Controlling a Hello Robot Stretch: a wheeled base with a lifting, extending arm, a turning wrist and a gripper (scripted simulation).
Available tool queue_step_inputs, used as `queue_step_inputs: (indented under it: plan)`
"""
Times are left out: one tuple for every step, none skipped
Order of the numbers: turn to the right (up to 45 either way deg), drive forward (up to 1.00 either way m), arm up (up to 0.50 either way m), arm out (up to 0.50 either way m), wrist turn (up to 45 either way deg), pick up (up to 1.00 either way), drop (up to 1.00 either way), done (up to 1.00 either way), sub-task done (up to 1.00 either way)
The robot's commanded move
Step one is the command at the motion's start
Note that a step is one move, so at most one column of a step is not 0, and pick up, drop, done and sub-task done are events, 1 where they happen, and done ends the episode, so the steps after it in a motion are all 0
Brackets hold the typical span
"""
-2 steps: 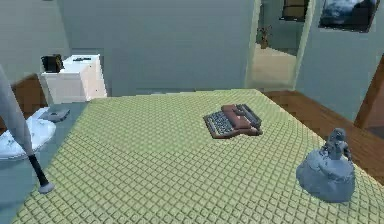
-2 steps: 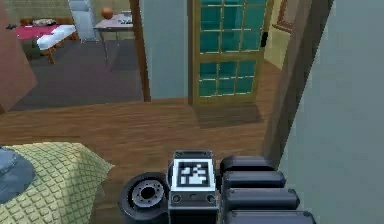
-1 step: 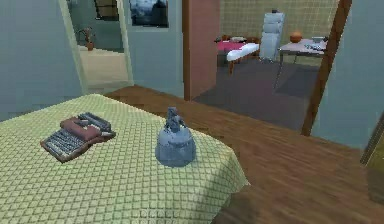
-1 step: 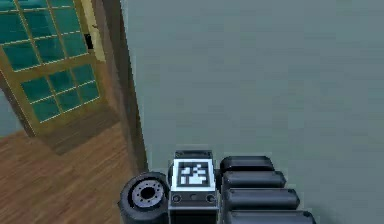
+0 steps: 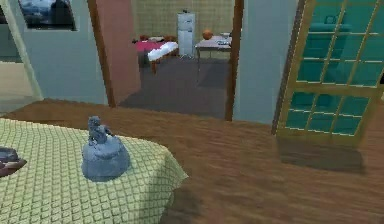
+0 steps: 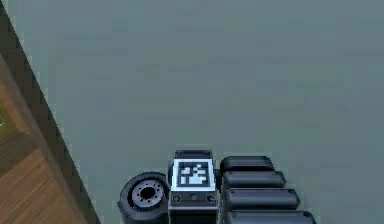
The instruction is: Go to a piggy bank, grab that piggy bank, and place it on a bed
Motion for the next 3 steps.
queue_step_inputs:
  plan:
    - [-33.0, 0.0, 0.0, 0.0, 0.0, 0.0, 0.0, 0.0, 0.0]
    - [0.0, 0.2, 0.0, 0.0, 0.0, 0.0, 0.0, 0.0, 0.0]
    - [-45.0, 0.0, 0.0, 0.0, 0.0, 0.0, 0.0, 0.0, 0.0]
